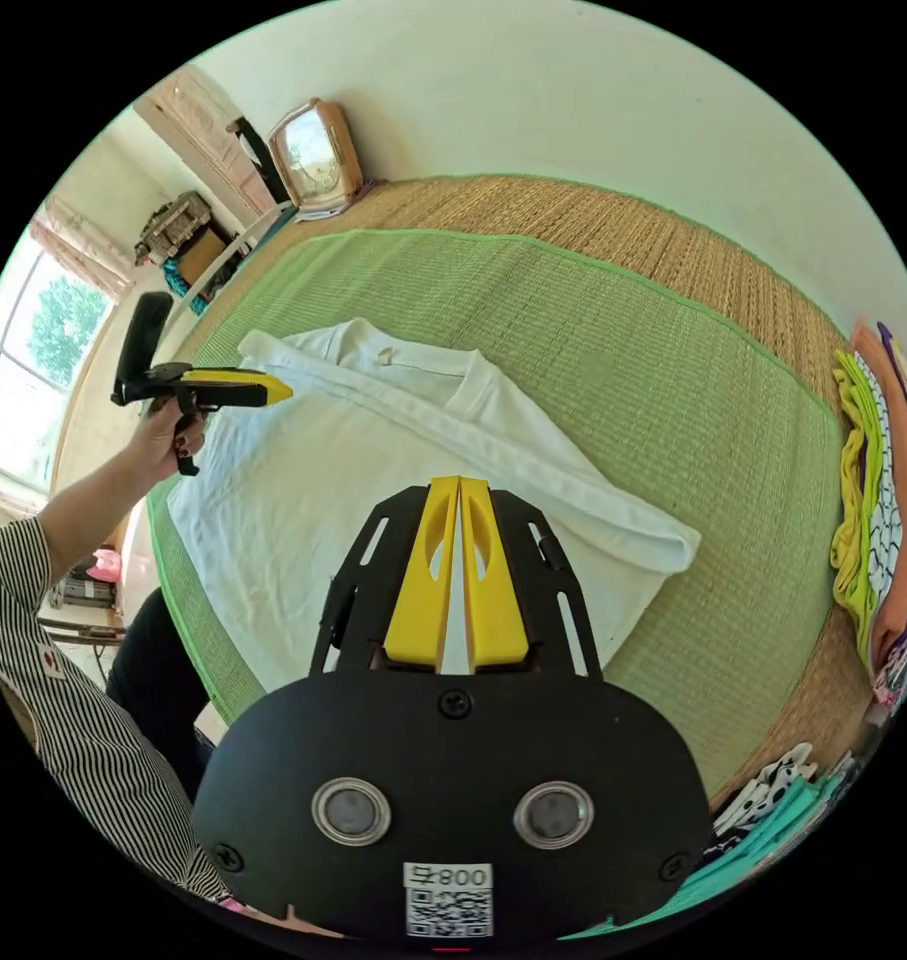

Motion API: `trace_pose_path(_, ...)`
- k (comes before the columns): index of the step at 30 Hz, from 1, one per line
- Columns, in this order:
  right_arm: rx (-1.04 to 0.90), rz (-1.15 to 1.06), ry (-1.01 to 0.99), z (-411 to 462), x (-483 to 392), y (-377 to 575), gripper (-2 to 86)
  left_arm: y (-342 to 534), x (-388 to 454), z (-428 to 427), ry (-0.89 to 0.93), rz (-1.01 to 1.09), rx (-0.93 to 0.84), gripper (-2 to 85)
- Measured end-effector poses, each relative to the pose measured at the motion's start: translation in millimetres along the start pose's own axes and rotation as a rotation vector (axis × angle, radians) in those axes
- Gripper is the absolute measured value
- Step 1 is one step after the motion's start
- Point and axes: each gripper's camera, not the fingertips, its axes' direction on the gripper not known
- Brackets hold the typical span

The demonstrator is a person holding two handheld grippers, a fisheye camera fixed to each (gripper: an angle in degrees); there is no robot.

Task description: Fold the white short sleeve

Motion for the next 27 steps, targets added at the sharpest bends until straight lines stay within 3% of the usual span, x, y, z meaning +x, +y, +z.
trace_pose_path(9,-0.021,-0.021,0.085,37.6,-33.8,-17.2,0.0,-18.9,26.7,38.6,-0.07,0.04,-0.048,0.1)
trace_pose_path(19,0.033,0.0,0.198,43.8,-42.8,-32.0,0.0,-25.9,43.3,42.3,-0.189,0.026,0.077,0.1)
trace_pose_path(27,0.184,0.057,0.211,16.3,-44.4,12.4,0.0,21.8,52.5,31.1,-0.25,0.011,0.198,0.1)
